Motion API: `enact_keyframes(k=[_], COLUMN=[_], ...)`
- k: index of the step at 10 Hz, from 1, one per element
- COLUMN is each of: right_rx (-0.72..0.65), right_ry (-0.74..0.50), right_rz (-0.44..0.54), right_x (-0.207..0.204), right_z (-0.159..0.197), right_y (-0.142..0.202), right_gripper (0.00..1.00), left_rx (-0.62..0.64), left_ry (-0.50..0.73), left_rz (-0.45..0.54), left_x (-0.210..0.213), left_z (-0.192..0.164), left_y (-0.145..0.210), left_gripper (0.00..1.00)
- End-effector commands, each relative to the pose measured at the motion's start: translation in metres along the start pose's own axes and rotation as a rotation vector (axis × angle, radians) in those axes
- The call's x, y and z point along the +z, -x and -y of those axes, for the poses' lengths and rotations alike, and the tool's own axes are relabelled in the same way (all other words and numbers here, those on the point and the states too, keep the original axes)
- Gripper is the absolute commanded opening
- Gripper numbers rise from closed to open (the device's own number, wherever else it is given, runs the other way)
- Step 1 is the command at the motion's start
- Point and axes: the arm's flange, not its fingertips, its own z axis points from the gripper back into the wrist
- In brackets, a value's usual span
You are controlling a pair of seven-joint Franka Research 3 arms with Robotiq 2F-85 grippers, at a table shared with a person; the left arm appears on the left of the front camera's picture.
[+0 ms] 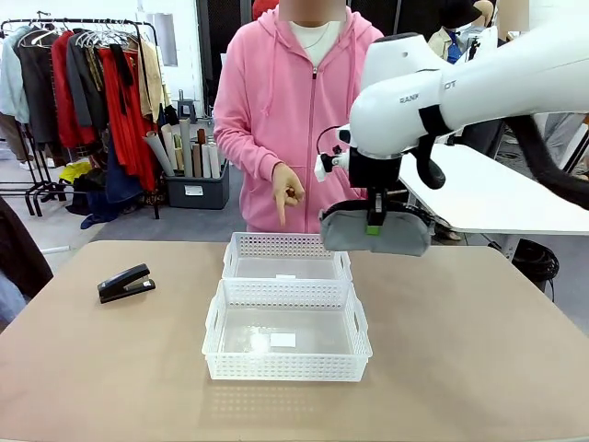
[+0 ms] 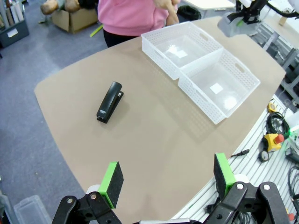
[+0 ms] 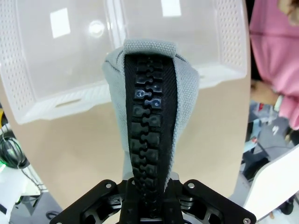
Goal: Distribute items into two baskets.
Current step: Place the picked Pencil pouch into the Organizing basket as instructed by the person.
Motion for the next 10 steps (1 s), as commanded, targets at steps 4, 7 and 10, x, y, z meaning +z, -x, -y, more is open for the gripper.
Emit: enact_keyframes(k=[4,7,10], right_rx=[0.044,0.074,0.113], right_ry=[-0.013,-0.031,-0.045], right_rz=[0.07,0.086,0.089], right_x=[-0.018,-0.027,-0.038], right_z=[0.031,0.056,0.072], right_y=[-0.049,-0.075,-0.107], right_gripper=[0.0,0.0,0.0], left_rx=[-0.002,-0.002,-0.002], left_ry=[0.006,0.006,0.006], left_rz=[0.007,0.007,0.007], left_x=[0.0,0.0,0.0], left_z=[0.001,0.001,0.001], left_y=[0.0,0.0,0.0], left_gripper=[1.0,1.0,1.0])
